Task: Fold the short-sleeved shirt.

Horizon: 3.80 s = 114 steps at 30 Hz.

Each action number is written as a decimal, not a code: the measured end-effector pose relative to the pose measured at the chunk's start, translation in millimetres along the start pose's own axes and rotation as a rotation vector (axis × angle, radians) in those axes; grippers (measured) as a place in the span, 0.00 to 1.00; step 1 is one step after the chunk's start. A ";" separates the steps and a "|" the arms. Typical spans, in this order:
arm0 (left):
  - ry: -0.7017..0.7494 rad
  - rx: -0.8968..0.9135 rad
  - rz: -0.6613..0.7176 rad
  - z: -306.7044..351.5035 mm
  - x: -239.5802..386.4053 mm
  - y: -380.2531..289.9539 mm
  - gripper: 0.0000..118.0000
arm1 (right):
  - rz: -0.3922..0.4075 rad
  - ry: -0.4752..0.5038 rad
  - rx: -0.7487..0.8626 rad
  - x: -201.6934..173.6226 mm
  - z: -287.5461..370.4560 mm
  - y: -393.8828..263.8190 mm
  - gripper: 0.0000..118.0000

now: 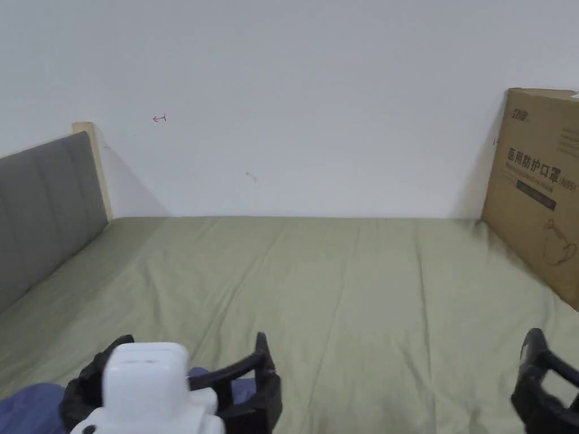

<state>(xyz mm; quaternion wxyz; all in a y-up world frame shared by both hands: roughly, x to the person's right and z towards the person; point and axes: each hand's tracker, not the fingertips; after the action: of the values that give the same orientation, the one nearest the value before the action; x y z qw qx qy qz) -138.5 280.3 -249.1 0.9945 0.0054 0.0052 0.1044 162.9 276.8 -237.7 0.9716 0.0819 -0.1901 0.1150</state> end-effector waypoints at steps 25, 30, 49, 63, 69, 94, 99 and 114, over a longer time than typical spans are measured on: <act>0.057 0.079 -0.208 15.6 11.1 -21.4 1.00 | -0.192 0.232 -0.102 4.1 8.9 -17.8 1.00; 0.069 0.067 -0.234 16.1 11.8 -22.5 1.00 | -0.192 0.225 -0.106 4.6 9.3 -16.6 1.00; -0.018 -0.048 -0.271 11.4 14.0 -19.1 0.78 | -0.181 0.310 -0.109 3.3 13.0 -8.3 0.99; -0.012 -0.096 -0.242 2.0 13.0 -14.5 0.00 | -0.242 0.327 -0.145 24.9 -1.2 -10.3 0.01; -0.027 -0.105 -0.244 1.3 16.8 -17.2 0.00 | -0.252 0.331 -0.159 25.6 -2.1 -10.0 0.00; 0.541 -0.049 -0.248 101.3 -130.8 51.0 0.00 | -0.300 0.831 -0.184 -132.5 11.8 49.0 0.00; 0.557 0.001 -0.210 114.9 -135.4 49.0 0.00 | -0.339 0.863 -0.206 -139.6 3.4 56.3 0.00; 0.378 -0.968 0.154 -125.9 -284.4 -84.3 0.94 | -0.366 0.718 -0.546 -82.3 -49.6 10.4 0.00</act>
<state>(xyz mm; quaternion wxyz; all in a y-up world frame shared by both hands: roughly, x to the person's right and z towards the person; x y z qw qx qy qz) -400.6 140.0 -373.3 0.8544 -0.4731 0.1354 0.1667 103.4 281.0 -313.7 0.9661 -0.1885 0.1512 -0.0907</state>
